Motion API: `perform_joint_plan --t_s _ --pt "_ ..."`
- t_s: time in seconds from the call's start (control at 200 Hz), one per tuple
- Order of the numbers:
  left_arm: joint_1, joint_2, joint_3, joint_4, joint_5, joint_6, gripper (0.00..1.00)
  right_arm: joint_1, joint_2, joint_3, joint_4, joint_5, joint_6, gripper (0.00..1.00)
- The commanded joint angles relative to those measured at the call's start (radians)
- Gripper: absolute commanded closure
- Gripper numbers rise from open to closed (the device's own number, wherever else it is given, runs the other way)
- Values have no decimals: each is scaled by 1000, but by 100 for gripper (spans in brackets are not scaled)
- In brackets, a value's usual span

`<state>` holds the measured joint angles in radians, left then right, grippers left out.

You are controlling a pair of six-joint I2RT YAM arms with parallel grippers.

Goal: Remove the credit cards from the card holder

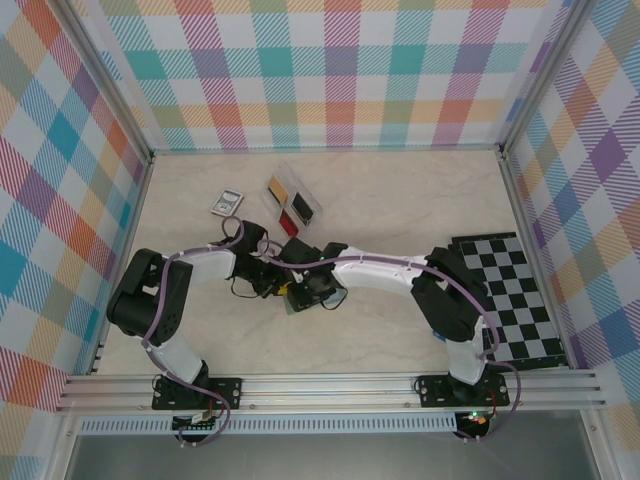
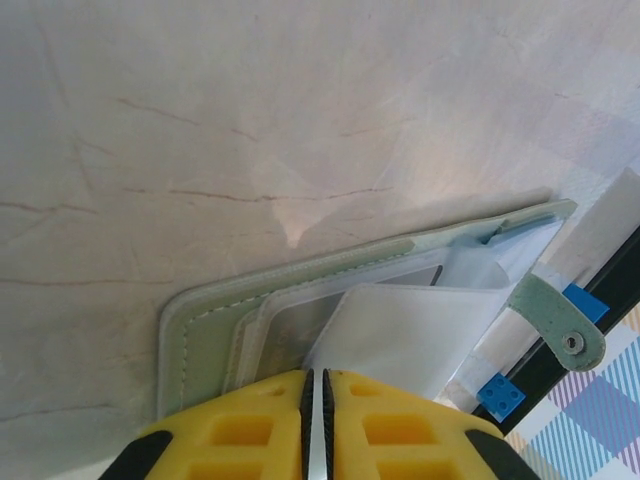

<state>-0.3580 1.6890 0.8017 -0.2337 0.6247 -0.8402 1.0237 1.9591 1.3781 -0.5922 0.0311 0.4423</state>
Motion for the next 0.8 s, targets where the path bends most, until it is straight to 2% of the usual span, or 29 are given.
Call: perform_joint_plan --t_s 0.0,0.185,0.365,0.51,0.685,0.795 --pt "-7 16 0 -36 -26 17 88 -2 43 27 -24 45 -27 63" --pt "-7 13 2 -36 -25 12 89 -1 72 27 -30 82 -42 54" --pt "3 -7 11 -73 -17 11 89 4 90 3 -33 105 -45 53" --pt "39 -60 11 -104 -18 19 88 3 93 -22 -24 117 -38 60" --pt "78 -109 -2 -153 -31 40 87 4 84 -24 -21 115 -31 73" --pt "88 -125 -15 -157 -35 42 87 0 48 -24 -5 101 -18 77"
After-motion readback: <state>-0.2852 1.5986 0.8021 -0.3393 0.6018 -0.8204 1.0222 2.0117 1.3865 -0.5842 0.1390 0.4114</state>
